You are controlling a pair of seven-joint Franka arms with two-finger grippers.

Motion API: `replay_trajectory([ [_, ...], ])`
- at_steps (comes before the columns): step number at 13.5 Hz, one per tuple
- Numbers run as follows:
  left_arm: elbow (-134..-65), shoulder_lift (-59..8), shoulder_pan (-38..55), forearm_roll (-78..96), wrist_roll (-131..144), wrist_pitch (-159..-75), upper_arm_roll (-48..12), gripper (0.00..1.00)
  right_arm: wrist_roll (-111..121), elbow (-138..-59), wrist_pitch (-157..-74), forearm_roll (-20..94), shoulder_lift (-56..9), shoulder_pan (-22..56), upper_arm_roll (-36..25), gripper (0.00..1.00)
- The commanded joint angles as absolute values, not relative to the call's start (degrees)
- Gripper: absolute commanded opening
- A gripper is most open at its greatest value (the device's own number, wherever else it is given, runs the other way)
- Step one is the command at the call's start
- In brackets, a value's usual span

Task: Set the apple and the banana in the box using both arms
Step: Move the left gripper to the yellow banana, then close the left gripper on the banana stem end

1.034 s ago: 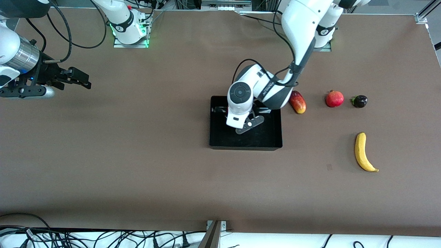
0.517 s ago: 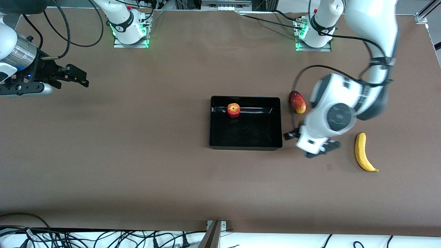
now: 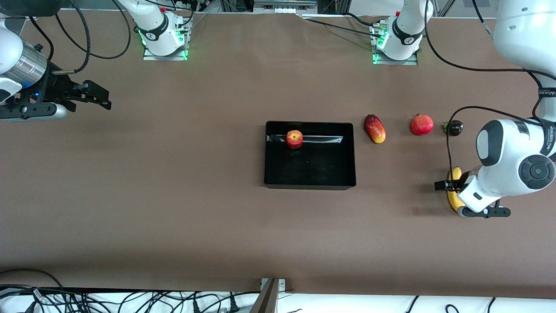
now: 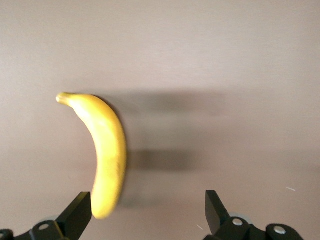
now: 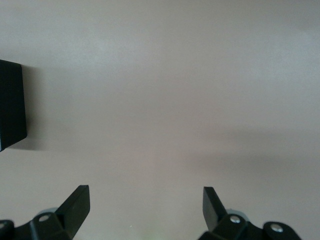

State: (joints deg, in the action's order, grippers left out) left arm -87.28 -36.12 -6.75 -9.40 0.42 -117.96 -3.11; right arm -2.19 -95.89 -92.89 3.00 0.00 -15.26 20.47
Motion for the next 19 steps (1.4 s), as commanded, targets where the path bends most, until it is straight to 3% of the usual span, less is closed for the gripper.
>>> replay_trajectory([
  [1, -89.11, -40.33, -8.43, -15.27, -0.79, -126.61, -4.13, 1.0, -2.37, -96.5, -93.25, 2.81, 0.7, -16.52, 21.62, 1.0],
  [3, -92.36, -41.04, -9.92, -17.74, -0.97, -133.83, -3.78, 1.0, -2.37, -96.5, -93.16, 2.9, 0.62, -16.44, 21.45, 1.0],
  [6, -92.64, -42.18, -11.07, -19.95, -1.85, -135.44, -3.78, 1.0, -2.46, -96.5, -92.9, 2.99, 0.53, -15.12, 20.4, 1.0],
  [8, -92.55, -42.45, -11.07, -19.95, -1.85, -135.53, -3.78, 1.0, -2.46, -96.5, -92.72, 2.99, 0.53, -10.4, 15.41, 1.0],
  [9, -92.64, -42.45, -11.51, -19.95, -1.85, -135.53, -3.78, 0.83, -2.37, -96.5, -92.64, 2.99, 0.53, -8.63, 13.64, 1.0],
  [11, -93.07, -42.89, -12.56, -19.95, -1.85, -135.53, -3.78, 0.37, -2.37, -96.59, -92.64, 2.9, 0.53, -7.04, 12.22, 1.0],
  [13, -94.91, -43.5, -14.75, -19.95, -2.54, -138.15, -3.78, 0.0, -2.37, -96.59, -92.37, 2.9, 0.61, -3.8, 8.72, 1.0],
  [16, -96.24, -42.72, -15.21, -19.86, -6.42, -138.35, -3.87, 0.0, -2.55, -96.68, -92.29, 2.9, 0.62, -1.14, 6.06, 1.0],
  [19, -96.24, -38.51, -11.96, -19.69, -1.53, -127.4, -7.45, 0.0, -2.37, -96.5, -92.2, 2.81, 0.53, -1.14, 6.06, 1.0],
])
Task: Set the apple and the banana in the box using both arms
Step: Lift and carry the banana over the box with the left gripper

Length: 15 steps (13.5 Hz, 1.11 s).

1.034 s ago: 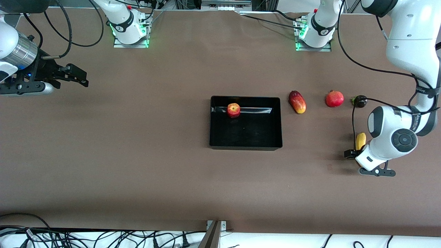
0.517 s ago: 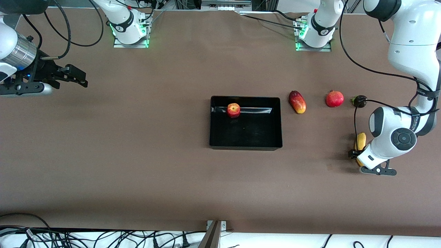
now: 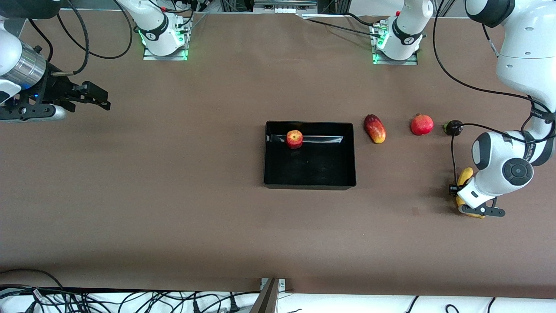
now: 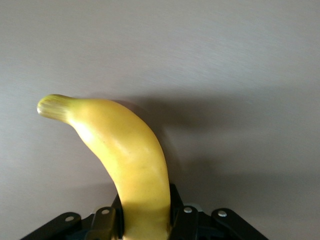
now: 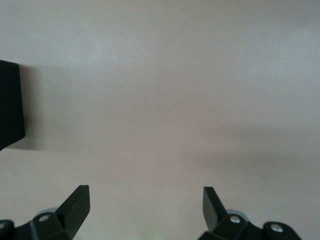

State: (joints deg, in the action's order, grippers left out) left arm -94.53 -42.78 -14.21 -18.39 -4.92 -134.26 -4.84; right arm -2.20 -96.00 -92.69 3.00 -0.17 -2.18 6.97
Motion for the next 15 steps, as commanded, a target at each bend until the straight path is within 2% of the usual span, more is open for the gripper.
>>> replay_trajectory([
  [1, -96.15, -37.19, -11.61, -19.25, 2.42, -123.7, -10.08, 0.0, -2.2, -96.42, -92.28, 2.38, 0.44, -1.14, 6.15, 1.0],
  [6, -95.89, -30.86, -10.81, -16.01, 23.44, -113.13, -25.29, 0.0, -2.28, -95.45, -92.55, 1.93, -0.62, -1.14, 6.24, 1.0],
  [10, -95.97, -28.92, -9.32, -14.33, 29.25, -109.78, -34.78, 0.0, -1.58, -93.87, -90.71, -1.67, -0.18, -1.05, 6.5, 1.0],
  [15, -95.71, -30.76, -4.49, -14.41, 31.9, -112.4, -37.44, 0.0, -2.29, -93.78, -91.32, -1.49, -0.79, -1.06, 6.59, 1.0],
])
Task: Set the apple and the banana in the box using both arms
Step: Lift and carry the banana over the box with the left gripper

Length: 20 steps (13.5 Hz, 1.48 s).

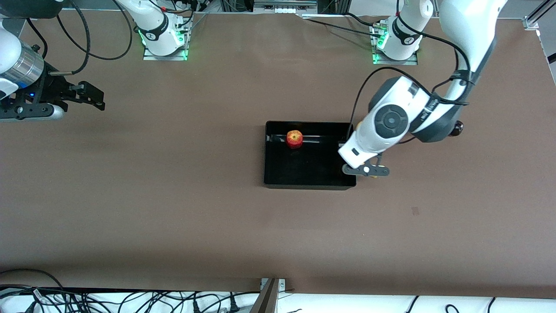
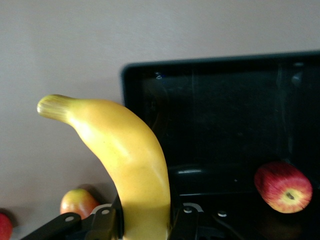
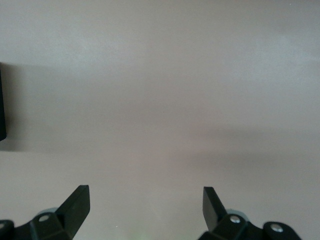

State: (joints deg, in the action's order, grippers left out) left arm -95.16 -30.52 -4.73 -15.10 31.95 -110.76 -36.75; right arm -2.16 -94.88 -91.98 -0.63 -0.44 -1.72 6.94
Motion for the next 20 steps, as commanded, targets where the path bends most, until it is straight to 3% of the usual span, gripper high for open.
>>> replay_trajectory([
  [1, -95.8, -31.37, -3.44, -14.33, 31.9, -113.89, -37.53, 0.0, -2.29, -93.78, -91.41, -1.76, -0.79, -0.97, 6.68, 1.0],
  [5, -95.98, -35.5, 0.08, -15.29, 32.78, -121.19, -37.35, 0.0, -2.28, -93.6, -91.67, -1.41, -1.14, -1.14, 6.5, 1.0],
  [13, -96.24, -40.6, 0.88, -19.16, 34.8, -126.55, -35.6, 0.0, -2.37, -93.6, -91.67, -1.23, -1.14, -1.14, 6.5, 1.0],
  [20, -98.09, -41.22, 1.67, -19.25, 36.39, -133.24, -32.87, 0.01, -2.37, -93.6, -91.67, -1.23, -1.14, -1.23, 6.42, 1.0],
])
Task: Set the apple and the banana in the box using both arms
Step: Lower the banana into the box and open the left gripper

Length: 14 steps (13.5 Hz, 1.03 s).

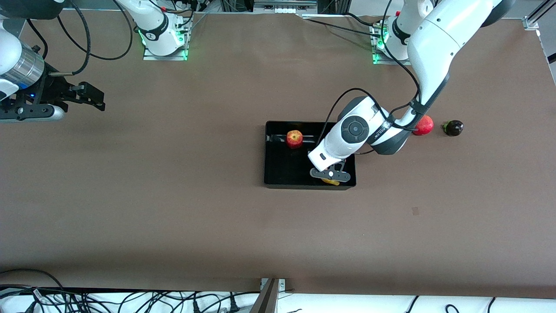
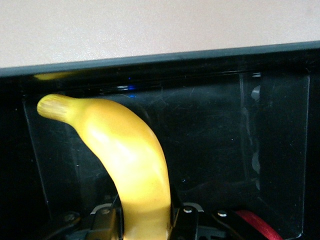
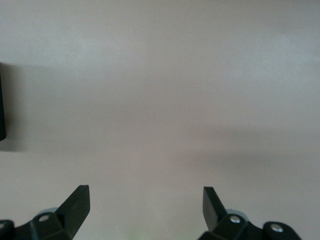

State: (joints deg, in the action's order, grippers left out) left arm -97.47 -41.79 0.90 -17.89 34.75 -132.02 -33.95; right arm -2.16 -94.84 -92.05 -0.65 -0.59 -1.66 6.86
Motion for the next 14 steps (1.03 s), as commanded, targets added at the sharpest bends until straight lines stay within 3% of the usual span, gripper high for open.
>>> replay_trajectory([
  [1, -98.35, -41.57, 1.67, -19.34, 36.39, -133.76, -32.7, 0.02, -2.37, -93.6, -91.67, -1.23, -1.23, -1.23, 6.33, 1.0],
  [7, -101.16, -41.84, 1.76, -22.4, 40.06, -137.64, -30.76, 0.18, -2.37, -93.6, -91.67, -1.23, -1.23, -1.41, 6.33, 1.0],
  [9, -101.16, -41.57, 1.67, -22.76, 41.92, -137.11, -30.76, 0.31, -2.37, -93.6, -91.67, -1.23, -1.23, -1.49, 6.33, 1.0],
  [10, -101.16, -41.31, 1.67, -22.76, 42.71, -136.76, -30.76, 0.32, -2.37, -93.6, -91.67, -1.23, -1.23, -1.49, 6.33, 1.0],
  [12, -100.99, -41.22, 1.67, -22.85, 45.34, -136.67, -30.76, 0.53, -2.37, -93.6, -91.67, -1.23, -1.23, -1.49, 6.33, 1.0],
  [14, -100.99, -40.78, 1.67, -22.76, 45.96, -136.58, -30.76, 0.59, -2.37, -93.6, -91.67, -1.23, -1.23, -1.58, 6.24, 1.0],
])
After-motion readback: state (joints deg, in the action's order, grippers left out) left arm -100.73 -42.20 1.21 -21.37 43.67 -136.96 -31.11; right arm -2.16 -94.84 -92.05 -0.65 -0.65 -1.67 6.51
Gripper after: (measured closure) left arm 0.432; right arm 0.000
